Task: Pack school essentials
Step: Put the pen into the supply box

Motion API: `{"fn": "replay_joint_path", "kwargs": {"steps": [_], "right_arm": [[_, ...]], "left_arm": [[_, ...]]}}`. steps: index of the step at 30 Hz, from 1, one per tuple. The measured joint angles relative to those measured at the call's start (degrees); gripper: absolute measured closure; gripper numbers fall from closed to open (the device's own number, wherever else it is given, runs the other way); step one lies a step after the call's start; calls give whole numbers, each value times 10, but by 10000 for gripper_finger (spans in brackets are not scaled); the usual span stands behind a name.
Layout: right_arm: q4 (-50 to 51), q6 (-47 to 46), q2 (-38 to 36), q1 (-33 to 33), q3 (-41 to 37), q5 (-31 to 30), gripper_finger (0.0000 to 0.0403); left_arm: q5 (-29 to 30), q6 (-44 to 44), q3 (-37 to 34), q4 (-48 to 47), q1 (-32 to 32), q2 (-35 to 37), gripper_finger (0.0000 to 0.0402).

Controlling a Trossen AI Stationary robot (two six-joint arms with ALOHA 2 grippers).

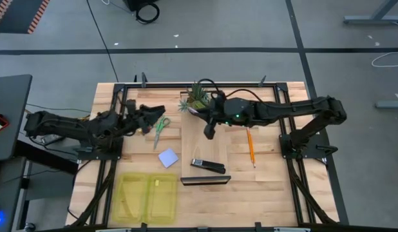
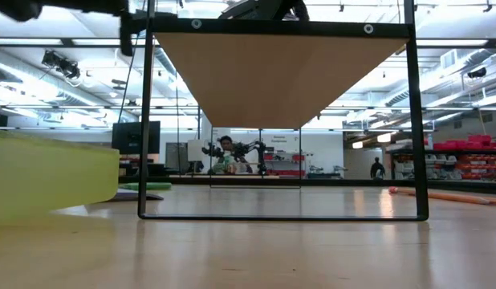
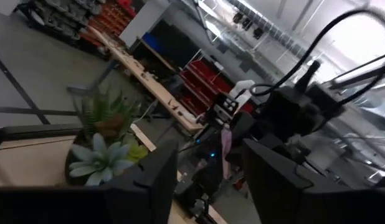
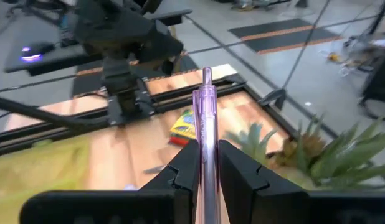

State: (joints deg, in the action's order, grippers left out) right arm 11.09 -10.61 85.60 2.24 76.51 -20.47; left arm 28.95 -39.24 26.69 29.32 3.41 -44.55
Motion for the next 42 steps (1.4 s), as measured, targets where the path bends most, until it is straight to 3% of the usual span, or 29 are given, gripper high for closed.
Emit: {"fn": "replay_joint_path", "kwargs": {"steps": [9,15,25,42], "right_arm": [[1,32,31,0,42,-53,343],[1,34,30,0,45,-68,343],[0,51,30,6,45,-67,343],[-5,48,30,17,45,-84,343]], "left_arm": [[0,-1,106,-5,-17,-136,141],[0,-4,161,-5,-21,-209,127],[14,-29,223,1,-23,-278,143],[34,-16,232,2,-23,-278,211]]}}
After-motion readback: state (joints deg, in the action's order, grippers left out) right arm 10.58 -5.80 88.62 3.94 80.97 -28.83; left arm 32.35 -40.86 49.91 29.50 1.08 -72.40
